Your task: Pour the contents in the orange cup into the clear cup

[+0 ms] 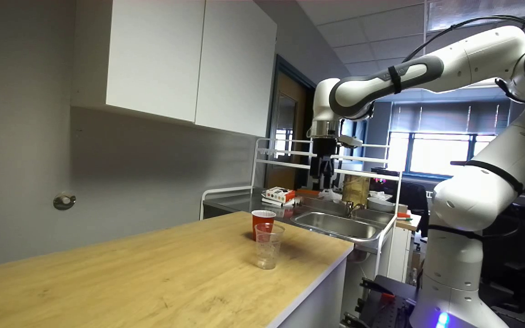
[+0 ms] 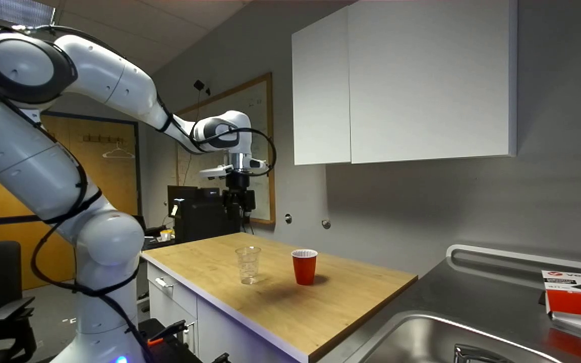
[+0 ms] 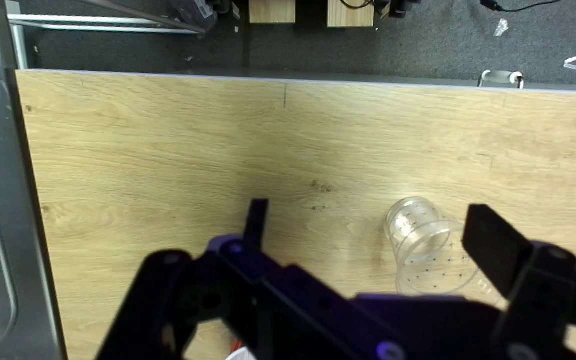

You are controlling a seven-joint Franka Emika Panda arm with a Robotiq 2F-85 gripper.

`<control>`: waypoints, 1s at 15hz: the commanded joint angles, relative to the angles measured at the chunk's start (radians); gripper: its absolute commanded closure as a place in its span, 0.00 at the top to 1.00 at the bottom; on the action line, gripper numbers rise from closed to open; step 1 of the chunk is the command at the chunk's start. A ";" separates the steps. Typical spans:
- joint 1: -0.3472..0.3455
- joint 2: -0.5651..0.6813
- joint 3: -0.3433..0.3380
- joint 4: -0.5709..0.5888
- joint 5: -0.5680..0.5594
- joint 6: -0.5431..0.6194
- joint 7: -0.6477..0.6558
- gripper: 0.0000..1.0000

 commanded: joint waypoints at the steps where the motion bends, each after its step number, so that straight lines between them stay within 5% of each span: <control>1: -0.006 0.005 0.002 0.005 0.003 0.001 0.003 1.00; 15: -0.107 0.318 -0.004 0.164 -0.065 0.306 0.101 1.00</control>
